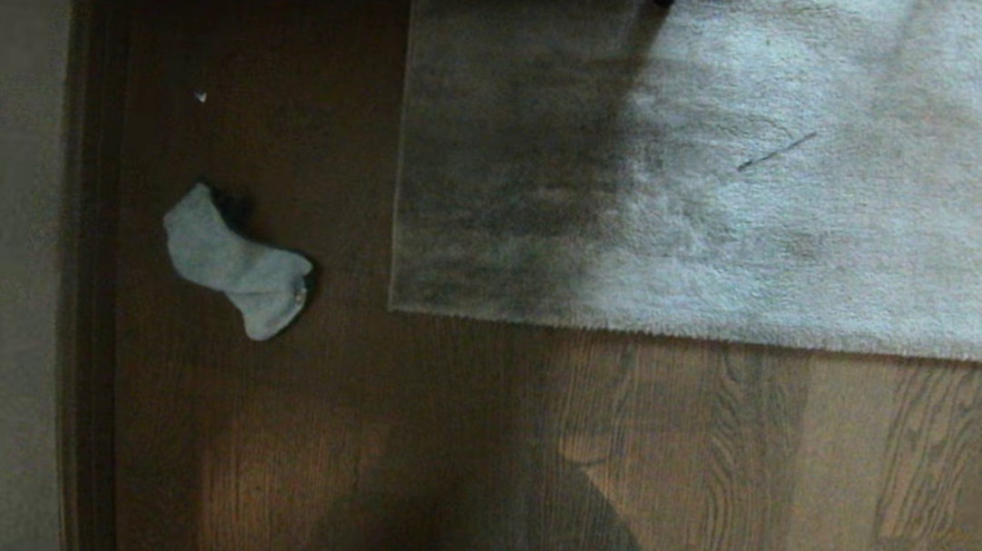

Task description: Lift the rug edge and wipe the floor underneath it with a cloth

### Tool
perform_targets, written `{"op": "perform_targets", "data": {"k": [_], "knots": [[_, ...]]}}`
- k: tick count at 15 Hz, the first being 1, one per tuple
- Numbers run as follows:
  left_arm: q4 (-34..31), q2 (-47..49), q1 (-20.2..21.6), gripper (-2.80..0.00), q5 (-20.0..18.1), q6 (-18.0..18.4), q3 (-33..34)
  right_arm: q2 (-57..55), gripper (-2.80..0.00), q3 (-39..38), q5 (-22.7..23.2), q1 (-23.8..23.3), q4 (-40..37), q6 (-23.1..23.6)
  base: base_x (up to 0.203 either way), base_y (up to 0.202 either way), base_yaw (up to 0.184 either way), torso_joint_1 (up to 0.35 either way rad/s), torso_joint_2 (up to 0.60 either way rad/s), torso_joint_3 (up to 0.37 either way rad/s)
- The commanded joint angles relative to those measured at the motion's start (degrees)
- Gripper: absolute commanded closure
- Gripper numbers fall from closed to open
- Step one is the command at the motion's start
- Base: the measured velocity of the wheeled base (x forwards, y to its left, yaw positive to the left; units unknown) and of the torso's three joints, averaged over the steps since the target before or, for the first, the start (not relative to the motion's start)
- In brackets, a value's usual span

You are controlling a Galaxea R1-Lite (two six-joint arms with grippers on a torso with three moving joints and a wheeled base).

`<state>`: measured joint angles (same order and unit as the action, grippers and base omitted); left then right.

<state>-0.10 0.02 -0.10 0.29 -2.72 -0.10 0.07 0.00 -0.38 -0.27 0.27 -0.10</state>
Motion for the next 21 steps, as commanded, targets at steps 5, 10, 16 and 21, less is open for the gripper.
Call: {"op": "perform_targets", "data": {"k": [5, 10, 16, 21], "knots": [[0.0, 0.0, 0.0, 0.00, 0.0, -0.2, 0.0, -0.1, 0.00, 0.0, 0.0, 0.1, 0.0, 0.0, 0.000, 0.000, 0.000, 0.003, 0.00, 0.203], [0.0, 0.0, 0.0, 0.00, 0.1, -0.1, 0.0, -0.1, 0.00, 0.0, 0.0, 0.0, 0.0, 0.0, 0.000, 0.000, 0.000, 0.001, 0.00, 0.201], [0.0, 0.0, 0.0, 0.00, 0.1, -0.1, 0.0, -0.1, 0.00, 0.0, 0.0, 0.0, 0.1, 0.0, 0.000, 0.000, 0.000, 0.003, 0.00, 0.203], [0.0, 0.0, 0.0, 0.00, 0.1, -0.2, 0.0, -0.1, 0.00, 0.0, 0.0, 0.0, 0.0, 0.0, 0.000, 0.000, 0.000, 0.004, 0.00, 0.199]]}}
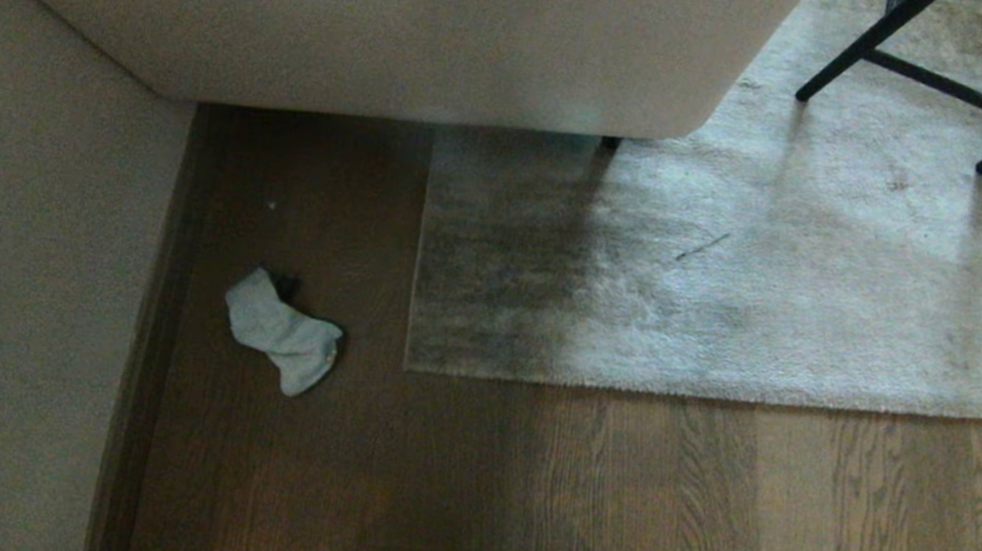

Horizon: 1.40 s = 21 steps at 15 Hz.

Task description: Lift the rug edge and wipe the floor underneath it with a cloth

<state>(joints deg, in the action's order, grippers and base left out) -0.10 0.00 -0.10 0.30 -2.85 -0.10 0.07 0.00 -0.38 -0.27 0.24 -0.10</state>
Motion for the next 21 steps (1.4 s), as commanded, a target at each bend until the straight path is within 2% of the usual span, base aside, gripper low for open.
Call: {"op": "perform_targets", "data": {"k": [1, 21], "knots": [[0.1, 0.0, 0.0, 0.00, 0.0, -0.1, 0.0, -0.1, 0.00, 0.0, -0.1, 0.0, 0.0, 0.0, 0.000, 0.000, 0.000, -0.003, 0.00, 0.203], [0.1, 0.0, 0.0, 0.00, 0.0, -0.1, 0.0, -0.1, 0.00, 0.0, -0.1, 0.0, 0.0, 0.0, 0.000, 0.000, 0.000, 0.003, 0.00, 0.200]]}}
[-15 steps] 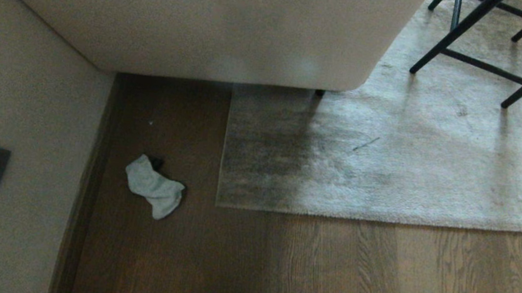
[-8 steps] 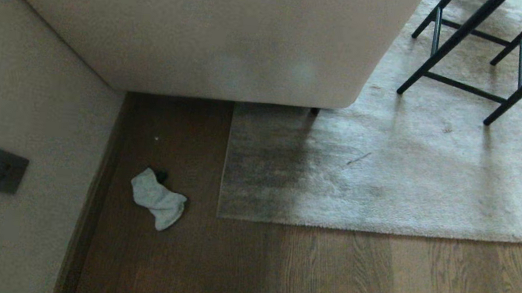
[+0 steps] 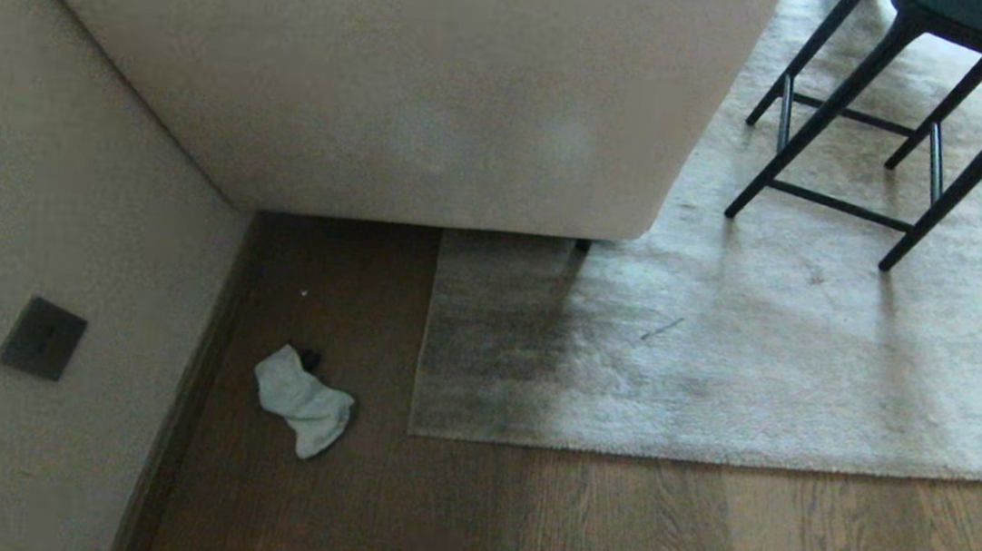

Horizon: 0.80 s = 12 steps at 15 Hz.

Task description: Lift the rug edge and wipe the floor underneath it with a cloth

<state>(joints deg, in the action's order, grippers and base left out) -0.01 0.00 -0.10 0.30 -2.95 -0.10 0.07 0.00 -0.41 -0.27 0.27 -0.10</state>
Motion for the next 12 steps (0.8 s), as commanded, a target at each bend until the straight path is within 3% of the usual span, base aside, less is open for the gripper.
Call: {"op": "perform_targets", "data": {"k": [1, 12], "knots": [[0.0, 0.0, 0.0, 0.00, 0.0, 0.0, 0.0, -0.1, 0.00, 0.0, 0.0, 0.0, 0.1, 0.0, 0.000, 0.000, 0.000, 0.001, 0.00, 0.201], [0.0, 0.0, 0.0, 0.00, 0.0, -0.4, 0.0, -0.1, 0.00, 0.0, 0.1, 0.0, 0.0, 0.0, 0.000, 0.000, 0.000, 0.003, 0.00, 0.204]]}}
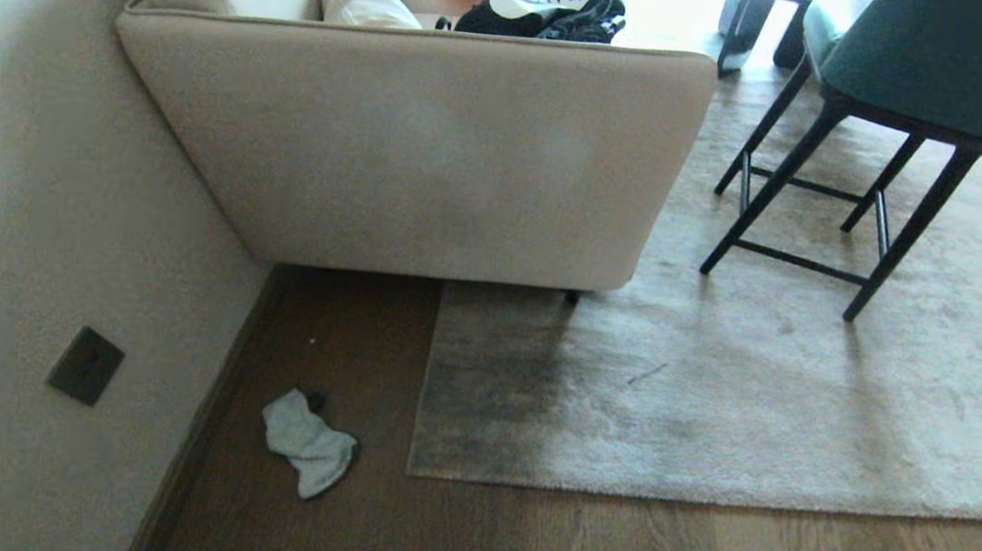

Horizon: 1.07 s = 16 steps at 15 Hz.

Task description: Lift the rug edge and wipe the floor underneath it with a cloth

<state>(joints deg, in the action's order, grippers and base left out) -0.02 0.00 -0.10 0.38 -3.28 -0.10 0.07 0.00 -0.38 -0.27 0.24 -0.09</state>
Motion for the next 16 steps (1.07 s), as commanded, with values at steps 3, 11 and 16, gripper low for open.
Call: {"op": "perform_targets", "data": {"k": [3, 11, 16], "knots": [[0.0, 0.0, 0.0, 0.00, 0.1, -0.1, 0.0, -0.1, 0.00, 0.0, 0.0, 0.0, 0.1, 0.0, 0.000, 0.000, 0.000, 0.002, 0.00, 0.203], [0.0, 0.0, 0.0, 0.00, 0.1, -0.1, 0.0, -0.1, 0.00, 0.0, -0.1, 0.0, 0.1, 0.0, 0.000, 0.000, 0.000, 0.002, 0.00, 0.201], [0.0, 0.0, 0.0, 0.00, 0.1, -0.3, 0.0, -0.1, 0.00, 0.0, 0.0, 0.0, 0.1, 0.0, 0.000, 0.000, 0.000, 0.002, 0.00, 0.201]]}}
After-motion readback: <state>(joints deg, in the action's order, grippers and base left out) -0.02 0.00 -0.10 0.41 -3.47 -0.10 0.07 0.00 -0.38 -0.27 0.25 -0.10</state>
